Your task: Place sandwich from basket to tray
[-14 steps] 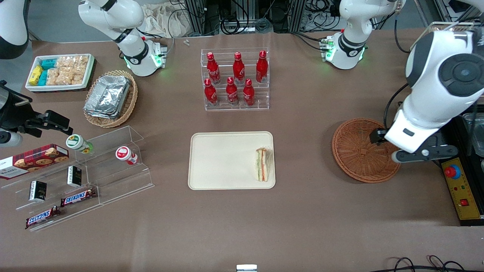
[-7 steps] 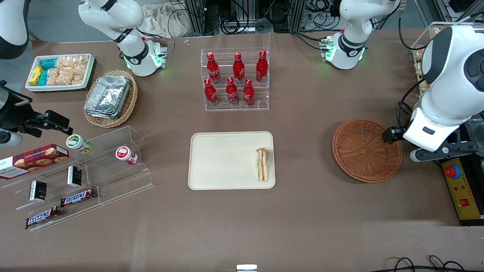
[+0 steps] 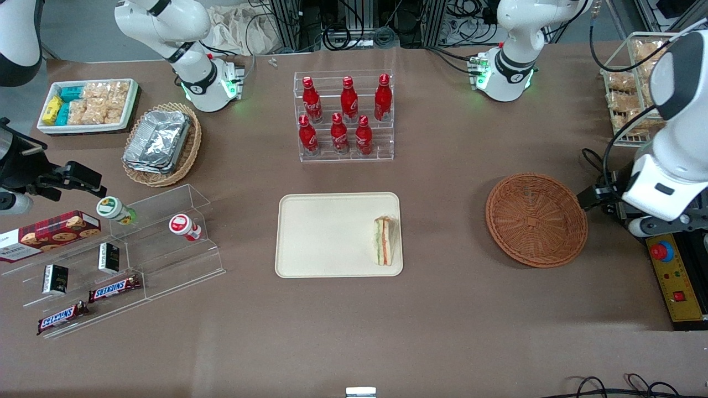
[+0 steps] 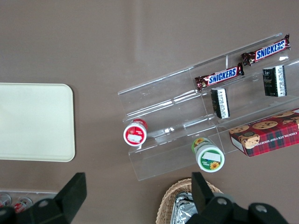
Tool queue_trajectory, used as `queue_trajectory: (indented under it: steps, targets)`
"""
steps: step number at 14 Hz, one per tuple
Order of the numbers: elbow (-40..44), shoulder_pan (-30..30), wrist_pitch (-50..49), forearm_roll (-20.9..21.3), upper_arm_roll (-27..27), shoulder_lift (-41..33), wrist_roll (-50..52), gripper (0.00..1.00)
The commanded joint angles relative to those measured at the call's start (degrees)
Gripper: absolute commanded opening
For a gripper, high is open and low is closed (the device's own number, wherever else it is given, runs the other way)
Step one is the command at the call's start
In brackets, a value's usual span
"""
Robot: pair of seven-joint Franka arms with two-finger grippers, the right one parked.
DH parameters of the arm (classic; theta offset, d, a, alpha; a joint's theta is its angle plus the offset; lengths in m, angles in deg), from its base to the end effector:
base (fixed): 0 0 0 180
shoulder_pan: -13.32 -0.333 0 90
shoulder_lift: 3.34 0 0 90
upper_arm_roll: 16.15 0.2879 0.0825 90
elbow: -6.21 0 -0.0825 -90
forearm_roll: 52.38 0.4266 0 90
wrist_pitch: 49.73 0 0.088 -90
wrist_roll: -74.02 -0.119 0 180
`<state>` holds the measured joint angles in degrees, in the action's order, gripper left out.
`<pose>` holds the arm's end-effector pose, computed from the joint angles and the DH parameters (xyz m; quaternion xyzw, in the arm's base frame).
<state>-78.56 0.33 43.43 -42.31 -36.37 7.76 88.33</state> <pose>0.6487 -0.0454 0.5226 -0.9967 -0.0577 0.0072 0.0566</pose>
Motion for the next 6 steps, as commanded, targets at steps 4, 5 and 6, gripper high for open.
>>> queue_trajectory:
  steps: [4, 5, 6]
  targets:
    - [0.92, 12.37, -1.32, -6.64, 17.84, -2.40, -6.23, 1.00]
    - [0.92, 12.37, -1.23, -6.73, 17.84, -2.40, -6.23, 1.00]
    - [0.83, 12.37, -1.14, -6.64, 17.84, -2.40, -6.23, 1.00]
